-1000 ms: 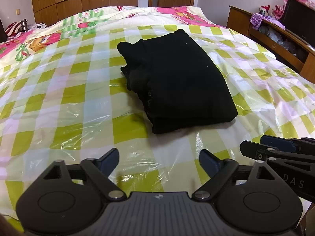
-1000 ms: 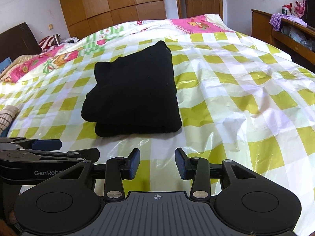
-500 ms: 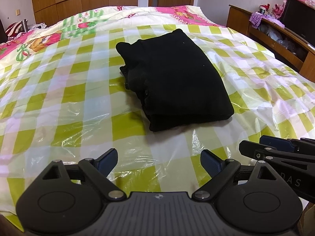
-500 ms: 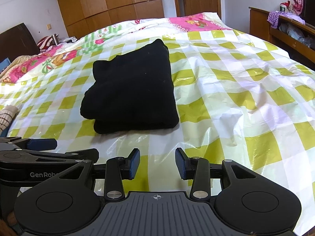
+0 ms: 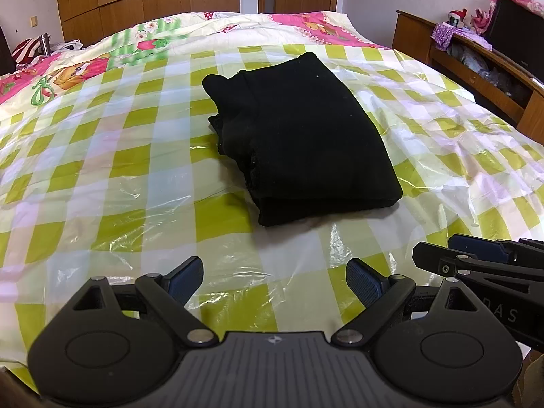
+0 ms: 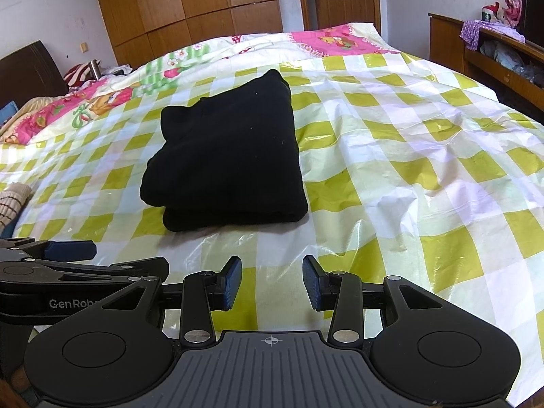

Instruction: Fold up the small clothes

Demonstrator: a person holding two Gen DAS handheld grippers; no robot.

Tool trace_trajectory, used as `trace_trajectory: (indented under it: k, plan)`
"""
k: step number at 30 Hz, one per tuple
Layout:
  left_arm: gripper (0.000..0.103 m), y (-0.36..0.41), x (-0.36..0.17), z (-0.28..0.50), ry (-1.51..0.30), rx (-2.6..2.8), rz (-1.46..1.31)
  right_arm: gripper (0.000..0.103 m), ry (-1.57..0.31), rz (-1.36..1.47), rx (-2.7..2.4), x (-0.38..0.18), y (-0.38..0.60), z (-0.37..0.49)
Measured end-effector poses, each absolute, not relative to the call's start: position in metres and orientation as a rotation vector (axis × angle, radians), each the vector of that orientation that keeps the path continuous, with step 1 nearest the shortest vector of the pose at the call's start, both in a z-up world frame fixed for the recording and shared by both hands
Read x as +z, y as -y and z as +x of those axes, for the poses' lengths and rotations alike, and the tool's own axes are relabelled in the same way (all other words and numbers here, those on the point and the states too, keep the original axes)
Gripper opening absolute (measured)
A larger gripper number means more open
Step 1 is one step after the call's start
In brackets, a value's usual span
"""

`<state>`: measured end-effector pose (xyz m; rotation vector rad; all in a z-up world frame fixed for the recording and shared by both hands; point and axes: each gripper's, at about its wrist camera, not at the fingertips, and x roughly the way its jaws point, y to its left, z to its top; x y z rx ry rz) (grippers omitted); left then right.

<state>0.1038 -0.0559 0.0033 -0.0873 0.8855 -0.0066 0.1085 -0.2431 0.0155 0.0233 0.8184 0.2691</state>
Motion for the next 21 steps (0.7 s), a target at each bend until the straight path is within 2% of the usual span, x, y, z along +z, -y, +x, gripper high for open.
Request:
trace_trajectory:
  k: [21]
  plan:
    - [0.102,0.0567,0.0022,0.1023,-0.890,-0.012,-0.105,0.039,-0.820,0.019,0.263,0.0172,0.2435,0.1059]
